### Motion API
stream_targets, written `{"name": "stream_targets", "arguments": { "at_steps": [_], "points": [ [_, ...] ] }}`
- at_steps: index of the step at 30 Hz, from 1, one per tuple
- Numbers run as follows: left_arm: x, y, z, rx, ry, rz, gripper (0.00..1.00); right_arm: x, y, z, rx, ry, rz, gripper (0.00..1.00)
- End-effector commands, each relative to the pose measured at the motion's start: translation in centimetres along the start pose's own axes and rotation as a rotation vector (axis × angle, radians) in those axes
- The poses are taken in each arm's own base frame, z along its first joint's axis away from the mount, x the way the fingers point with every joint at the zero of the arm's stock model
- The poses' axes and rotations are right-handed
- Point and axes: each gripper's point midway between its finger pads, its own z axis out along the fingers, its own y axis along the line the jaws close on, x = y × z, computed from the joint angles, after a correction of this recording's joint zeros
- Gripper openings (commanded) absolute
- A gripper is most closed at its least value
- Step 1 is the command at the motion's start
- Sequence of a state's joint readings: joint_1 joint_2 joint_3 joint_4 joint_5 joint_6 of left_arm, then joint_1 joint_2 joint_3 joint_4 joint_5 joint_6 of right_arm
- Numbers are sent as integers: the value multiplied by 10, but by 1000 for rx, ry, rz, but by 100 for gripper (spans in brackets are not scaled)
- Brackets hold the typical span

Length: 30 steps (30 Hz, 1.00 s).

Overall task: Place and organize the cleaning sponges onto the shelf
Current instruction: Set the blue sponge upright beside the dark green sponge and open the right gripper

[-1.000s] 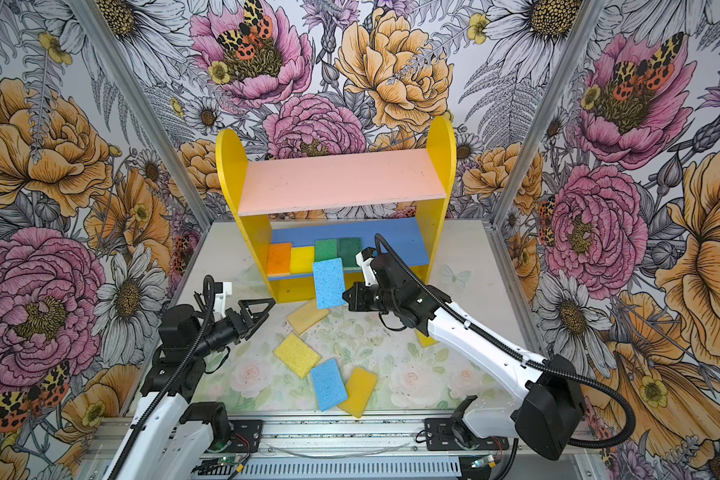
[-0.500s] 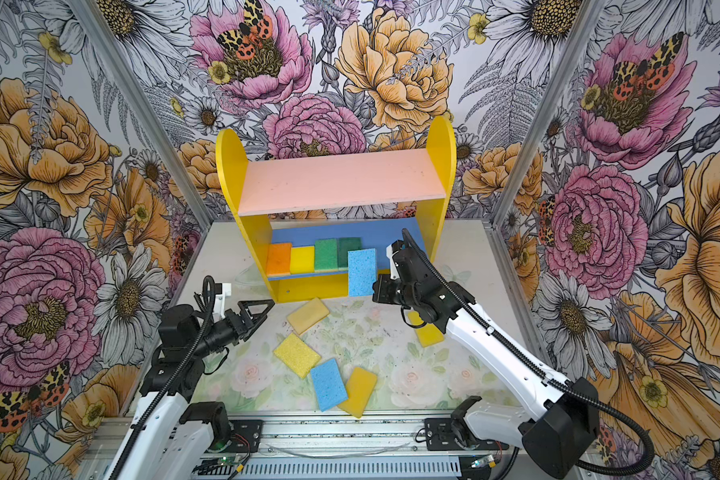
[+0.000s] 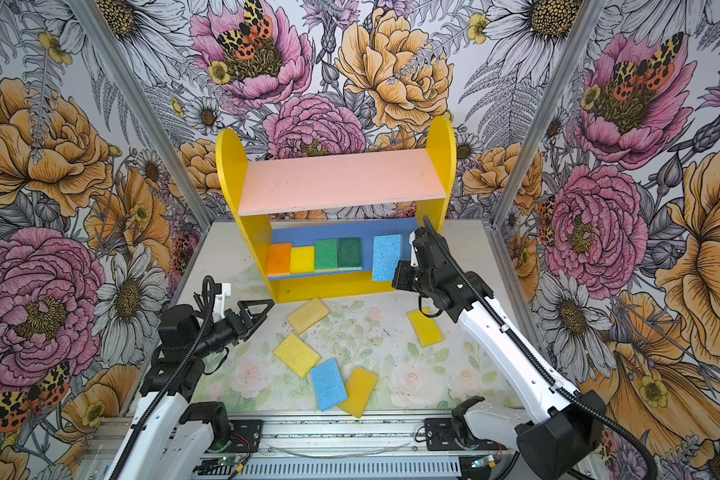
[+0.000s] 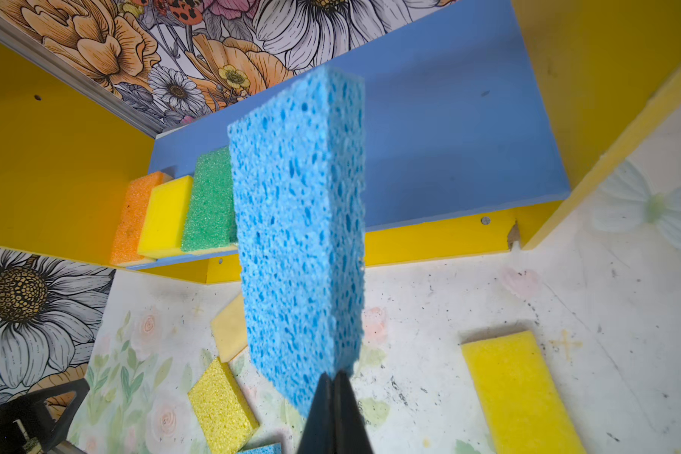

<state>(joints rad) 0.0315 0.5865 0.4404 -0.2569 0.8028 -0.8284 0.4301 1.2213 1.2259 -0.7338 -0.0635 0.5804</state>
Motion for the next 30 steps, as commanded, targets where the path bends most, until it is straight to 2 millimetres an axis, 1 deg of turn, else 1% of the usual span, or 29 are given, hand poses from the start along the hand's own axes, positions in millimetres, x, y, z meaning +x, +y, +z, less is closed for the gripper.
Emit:
{"name": "stream_targets", "arguments": {
  "at_steps": [1,6,12,18,25,30],
  "points": [
    [-7,-6,-6,-12,-25,38,99,-9,-2,8,28,11,-52,0],
    [-16,5,-15,-100,-77,34,99,-20,0,25,44,27,-76,0],
    [-18,10,-15,-112,-85,18,99,-26,-1,48,64,57,-94,0],
    [-18,10,-15,-106,-84,17,99,-31,-3,68,56,70,-85,0],
    [-18,9,-14,-99,-81,14,99,-36,-10,83,53,82,-70,0],
    [-18,11,-13,-99,-80,9,99,-44,-8,92,26,84,-60,0]
  ]
}}
